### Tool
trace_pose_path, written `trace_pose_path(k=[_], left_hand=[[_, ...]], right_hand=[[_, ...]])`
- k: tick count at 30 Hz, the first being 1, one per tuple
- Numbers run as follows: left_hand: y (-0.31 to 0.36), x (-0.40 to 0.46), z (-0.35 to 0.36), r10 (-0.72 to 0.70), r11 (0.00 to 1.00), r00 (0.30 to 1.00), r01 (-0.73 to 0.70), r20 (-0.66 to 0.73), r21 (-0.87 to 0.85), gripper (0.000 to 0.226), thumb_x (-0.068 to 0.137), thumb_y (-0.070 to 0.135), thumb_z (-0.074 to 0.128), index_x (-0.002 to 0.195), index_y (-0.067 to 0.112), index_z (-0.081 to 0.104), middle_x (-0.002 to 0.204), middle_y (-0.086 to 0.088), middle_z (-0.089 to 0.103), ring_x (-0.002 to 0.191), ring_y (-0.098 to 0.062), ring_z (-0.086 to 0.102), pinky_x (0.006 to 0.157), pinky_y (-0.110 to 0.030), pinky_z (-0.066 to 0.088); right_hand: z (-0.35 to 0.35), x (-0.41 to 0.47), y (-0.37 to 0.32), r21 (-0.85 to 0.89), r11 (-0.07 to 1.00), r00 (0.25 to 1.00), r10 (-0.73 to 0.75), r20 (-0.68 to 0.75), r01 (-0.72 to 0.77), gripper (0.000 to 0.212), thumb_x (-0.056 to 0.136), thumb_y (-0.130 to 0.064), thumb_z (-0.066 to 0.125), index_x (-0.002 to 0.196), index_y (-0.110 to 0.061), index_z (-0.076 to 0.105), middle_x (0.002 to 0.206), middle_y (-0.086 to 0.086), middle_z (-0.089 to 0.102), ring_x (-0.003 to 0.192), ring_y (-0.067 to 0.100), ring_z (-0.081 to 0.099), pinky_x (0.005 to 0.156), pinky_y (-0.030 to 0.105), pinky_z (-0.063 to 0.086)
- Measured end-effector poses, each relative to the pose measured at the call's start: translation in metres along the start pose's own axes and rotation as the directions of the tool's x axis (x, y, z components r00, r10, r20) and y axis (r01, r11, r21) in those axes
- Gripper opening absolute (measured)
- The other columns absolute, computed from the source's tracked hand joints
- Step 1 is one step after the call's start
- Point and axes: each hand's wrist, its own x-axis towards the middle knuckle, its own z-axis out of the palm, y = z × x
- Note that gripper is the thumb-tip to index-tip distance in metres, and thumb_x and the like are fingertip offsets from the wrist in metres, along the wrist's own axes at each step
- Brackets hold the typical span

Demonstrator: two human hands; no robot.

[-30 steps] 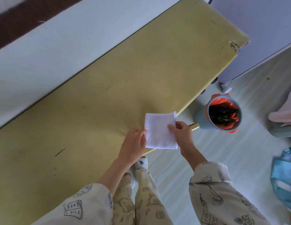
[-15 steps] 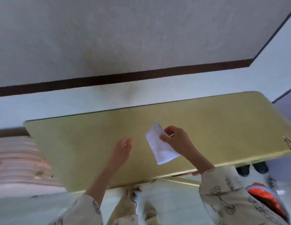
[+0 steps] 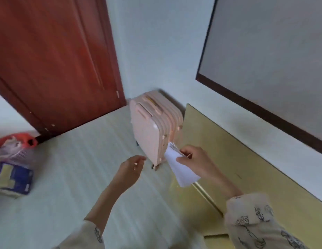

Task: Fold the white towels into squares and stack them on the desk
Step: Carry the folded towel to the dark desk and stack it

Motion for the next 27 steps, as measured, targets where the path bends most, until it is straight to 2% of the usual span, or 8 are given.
trace_pose_path(k=[3, 7, 10, 14, 17, 20, 22, 27], left_hand=[[-0.067, -0.046, -0.073, -0.103, 0.994, 0.979, 0.096, -0.176, -0.048, 0.021, 0.094, 0.011, 0.047, 0.106, 0.012, 0.064, 0.098, -0.002, 0.065, 0.089, -0.022, 0.064, 0.086, -0.028, 0.048], [-0.168, -0.126, -0.166, -0.263, 0.965, 0.919, 0.243, -0.293, -0.101, 0.022, 0.096, 0.014, 0.045, 0.110, 0.014, 0.062, 0.101, 0.002, 0.062, 0.092, -0.017, 0.063, 0.079, -0.021, 0.044], [-0.239, -0.186, -0.237, -0.359, 0.933, 0.857, 0.331, -0.370, -0.138, 0.022, 0.096, 0.014, 0.044, 0.110, 0.015, 0.061, 0.099, 0.003, 0.061, 0.089, -0.014, 0.062, 0.077, -0.018, 0.042], [-0.314, -0.253, -0.322, -0.501, 0.866, 0.729, 0.423, -0.467, -0.268, 0.020, 0.095, 0.011, 0.044, 0.099, 0.020, 0.062, 0.089, -0.001, 0.063, 0.084, -0.022, 0.065, 0.075, -0.026, 0.045], [-0.356, -0.291, -0.371, -0.568, 0.823, 0.647, 0.428, -0.509, -0.373, 0.020, 0.095, 0.011, 0.043, 0.093, 0.025, 0.058, 0.087, -0.003, 0.064, 0.077, -0.023, 0.063, 0.071, -0.027, 0.046], [-0.393, -0.317, -0.410, -0.605, 0.796, 0.581, 0.418, -0.545, -0.438, 0.020, 0.095, 0.012, 0.042, 0.093, 0.024, 0.058, 0.085, -0.001, 0.062, 0.073, -0.020, 0.060, 0.058, -0.015, 0.041], [-0.417, -0.330, -0.433, -0.630, 0.776, 0.550, 0.407, -0.549, -0.482, 0.020, 0.096, 0.013, 0.042, 0.093, 0.024, 0.058, 0.086, -0.001, 0.062, 0.071, -0.018, 0.058, 0.052, -0.010, 0.039], [-0.485, -0.345, -0.501, -0.690, 0.721, 0.485, 0.393, -0.538, -0.570, 0.018, 0.096, 0.014, 0.042, 0.098, 0.022, 0.059, 0.093, -0.002, 0.063, 0.072, -0.016, 0.059, 0.059, -0.017, 0.041]], right_hand=[[0.068, 0.015, -0.073, -0.034, 0.989, 0.983, -0.142, 0.116, 0.147, 0.017, 0.080, -0.015, 0.065, 0.070, -0.021, 0.053, 0.069, -0.005, 0.055, 0.071, 0.013, 0.049, 0.063, 0.026, 0.034], [0.183, 0.012, -0.173, 0.007, 0.962, 0.920, -0.264, 0.290, 0.274, 0.018, 0.078, -0.017, 0.065, 0.067, -0.023, 0.052, 0.067, -0.006, 0.053, 0.066, 0.013, 0.046, 0.060, 0.024, 0.033], [0.274, -0.001, -0.250, 0.053, 0.928, 0.848, -0.360, 0.389, 0.370, 0.017, 0.078, -0.018, 0.065, 0.068, -0.022, 0.053, 0.068, -0.007, 0.055, 0.066, 0.011, 0.048, 0.059, 0.020, 0.034], [0.380, -0.027, -0.348, 0.164, 0.879, 0.747, -0.469, 0.471, 0.448, 0.012, 0.078, -0.014, 0.067, 0.073, -0.017, 0.057, 0.068, -0.007, 0.055, 0.066, 0.011, 0.049, 0.061, 0.022, 0.036], [0.443, -0.042, -0.413, 0.195, 0.822, 0.635, -0.544, 0.549, 0.535, 0.010, 0.078, -0.014, 0.068, 0.075, -0.019, 0.060, 0.070, -0.007, 0.057, 0.065, 0.009, 0.049, 0.064, 0.022, 0.038], [0.497, -0.046, -0.474, 0.228, 0.753, 0.530, -0.612, 0.587, 0.618, 0.007, 0.079, -0.012, 0.068, 0.084, -0.010, 0.063, 0.075, -0.003, 0.058, 0.066, 0.008, 0.047, 0.064, 0.020, 0.037], [0.531, -0.048, -0.509, 0.254, 0.717, 0.474, -0.642, 0.603, 0.649, 0.006, 0.080, -0.011, 0.068, 0.083, -0.013, 0.062, 0.075, -0.003, 0.057, 0.065, 0.007, 0.047, 0.063, 0.017, 0.036], [0.626, -0.040, -0.590, 0.270, 0.641, 0.362, -0.676, 0.642, 0.718, 0.007, 0.081, -0.018, 0.067, 0.081, -0.021, 0.060, 0.072, -0.014, 0.056, 0.065, 0.001, 0.048, 0.064, 0.016, 0.037]])
